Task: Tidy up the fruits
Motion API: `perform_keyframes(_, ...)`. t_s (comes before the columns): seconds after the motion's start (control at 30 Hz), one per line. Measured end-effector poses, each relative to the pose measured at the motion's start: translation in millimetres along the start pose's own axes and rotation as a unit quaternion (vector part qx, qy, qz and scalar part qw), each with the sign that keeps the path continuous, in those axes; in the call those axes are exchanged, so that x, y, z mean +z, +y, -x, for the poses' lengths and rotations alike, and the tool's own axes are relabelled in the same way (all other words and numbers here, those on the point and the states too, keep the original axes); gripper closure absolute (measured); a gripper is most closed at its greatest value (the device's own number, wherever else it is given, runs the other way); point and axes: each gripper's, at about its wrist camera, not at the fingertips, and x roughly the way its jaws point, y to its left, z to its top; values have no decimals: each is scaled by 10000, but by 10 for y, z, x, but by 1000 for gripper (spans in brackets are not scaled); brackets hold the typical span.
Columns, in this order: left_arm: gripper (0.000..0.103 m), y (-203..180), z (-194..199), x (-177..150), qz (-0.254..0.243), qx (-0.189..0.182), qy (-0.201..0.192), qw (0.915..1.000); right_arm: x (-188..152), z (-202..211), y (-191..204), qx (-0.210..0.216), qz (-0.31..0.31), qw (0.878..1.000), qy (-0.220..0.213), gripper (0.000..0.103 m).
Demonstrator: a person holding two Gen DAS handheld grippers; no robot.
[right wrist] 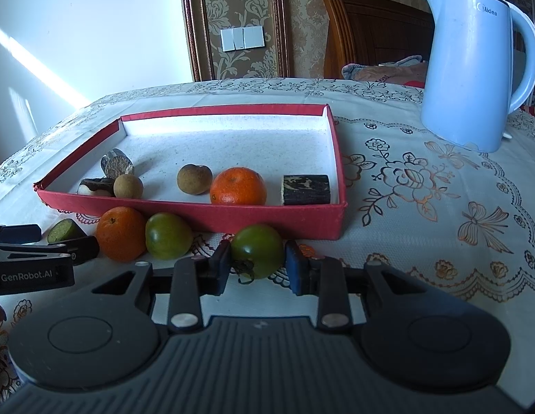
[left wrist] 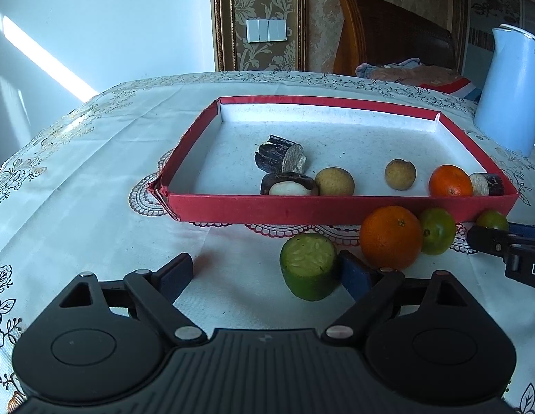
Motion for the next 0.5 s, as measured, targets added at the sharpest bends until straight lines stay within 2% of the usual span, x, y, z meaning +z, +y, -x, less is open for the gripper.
perform_keyframes(0.17, 7, 12, -14, 8, 32, 29, 51, 10000, -2, 0, 5, -21, 35, 10000, 7, 74)
perform_keyframes(0.5, 9, 27, -2, -13, -15, -24, -32, 10000, -1, 9, 9, -29, 54, 10000, -4, 74)
